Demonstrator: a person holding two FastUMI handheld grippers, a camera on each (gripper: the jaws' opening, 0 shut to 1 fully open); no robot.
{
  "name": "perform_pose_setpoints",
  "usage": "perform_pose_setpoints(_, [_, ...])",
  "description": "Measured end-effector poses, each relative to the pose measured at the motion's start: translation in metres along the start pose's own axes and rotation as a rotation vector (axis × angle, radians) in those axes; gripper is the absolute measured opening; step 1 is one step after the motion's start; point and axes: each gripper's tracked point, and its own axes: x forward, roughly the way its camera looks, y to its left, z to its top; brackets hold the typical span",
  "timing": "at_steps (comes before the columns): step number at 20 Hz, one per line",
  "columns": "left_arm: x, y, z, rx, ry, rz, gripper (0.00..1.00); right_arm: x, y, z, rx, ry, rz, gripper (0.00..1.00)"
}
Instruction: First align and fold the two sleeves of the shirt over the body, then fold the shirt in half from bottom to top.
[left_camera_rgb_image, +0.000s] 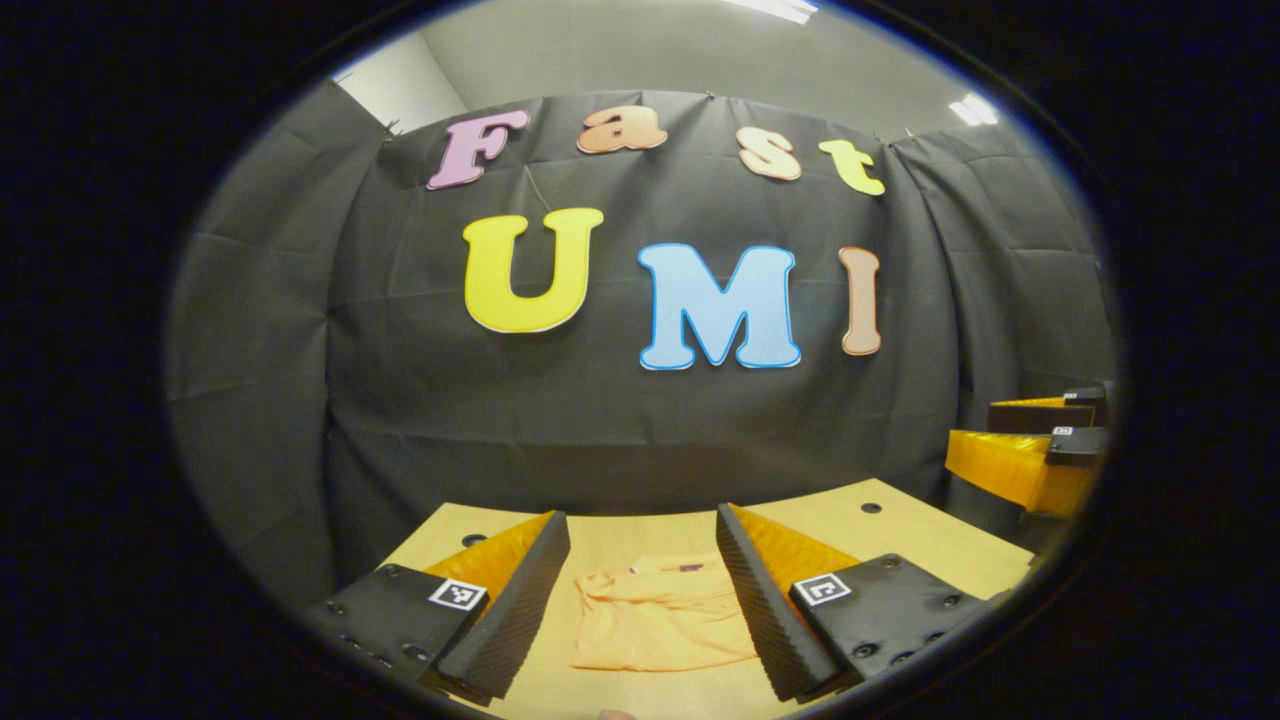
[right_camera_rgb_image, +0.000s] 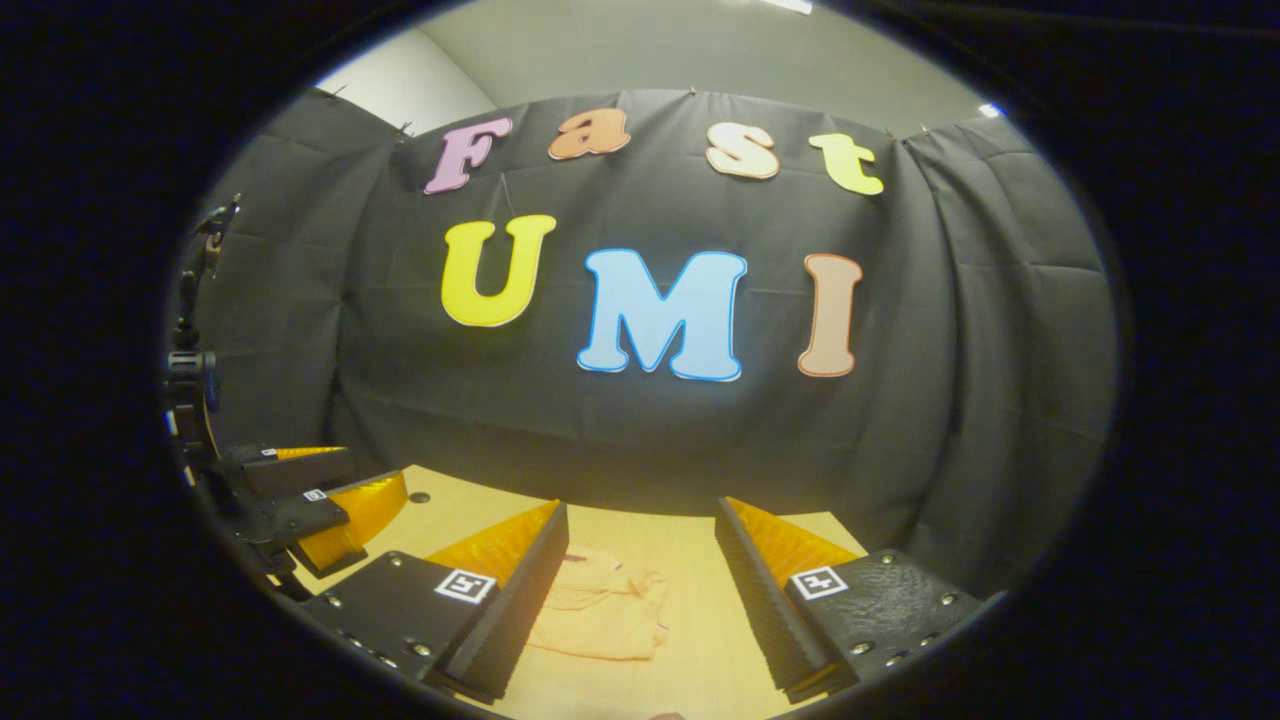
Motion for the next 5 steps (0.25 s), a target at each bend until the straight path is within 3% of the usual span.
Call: perform_pose_setpoints(5, [0.0110, 0.0102, 0.0109, 0.031, -0.026, -0.007, 0.95, 0.0018, -0.0094, 0.0133, 0.019, -0.024, -0.036, 0.92])
